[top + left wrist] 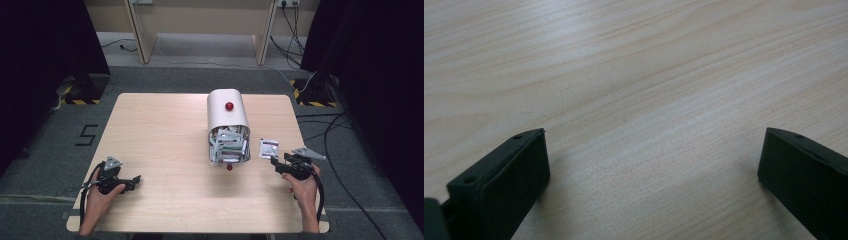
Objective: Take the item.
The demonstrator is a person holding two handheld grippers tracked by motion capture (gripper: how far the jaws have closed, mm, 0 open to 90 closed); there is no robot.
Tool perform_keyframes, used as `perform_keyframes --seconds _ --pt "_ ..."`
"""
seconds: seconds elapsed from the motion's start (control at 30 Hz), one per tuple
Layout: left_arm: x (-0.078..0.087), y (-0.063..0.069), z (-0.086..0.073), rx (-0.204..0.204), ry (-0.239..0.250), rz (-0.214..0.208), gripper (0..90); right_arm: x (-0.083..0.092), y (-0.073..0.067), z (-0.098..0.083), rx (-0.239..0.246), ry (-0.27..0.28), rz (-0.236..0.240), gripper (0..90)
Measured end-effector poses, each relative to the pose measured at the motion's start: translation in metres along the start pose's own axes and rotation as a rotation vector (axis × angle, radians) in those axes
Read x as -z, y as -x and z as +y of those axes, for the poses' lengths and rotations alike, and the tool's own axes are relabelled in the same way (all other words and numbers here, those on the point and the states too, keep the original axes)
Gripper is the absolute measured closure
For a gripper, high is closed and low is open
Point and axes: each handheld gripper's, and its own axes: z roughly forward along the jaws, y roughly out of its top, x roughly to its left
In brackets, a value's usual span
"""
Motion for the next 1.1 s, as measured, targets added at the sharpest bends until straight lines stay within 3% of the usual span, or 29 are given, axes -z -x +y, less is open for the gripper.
perform_keyframes --seconds 0.3,0.37,0.43,1.1 --pt "0.000 0.000 0.000 0.000 0.000 0.000 0.0 0.007 -0.011 0.002 0.008 0.001 0.008 31.6" --pt "0.000 0.000 0.000 0.000 0.000 0.000 0.0 0.009 -0.014 0.002 -0.009 -0.005 0.006 31.5" --pt "0.000 0.000 0.000 0.000 0.000 0.000 0.0 0.010 -0.015 0.002 0.015 0.004 0.009 31.5" --pt "0.000 0.000 0.000 0.000 0.000 0.000 0.0 0.019 -0.039 -0.007 0.064 0.004 0.041 32.4"
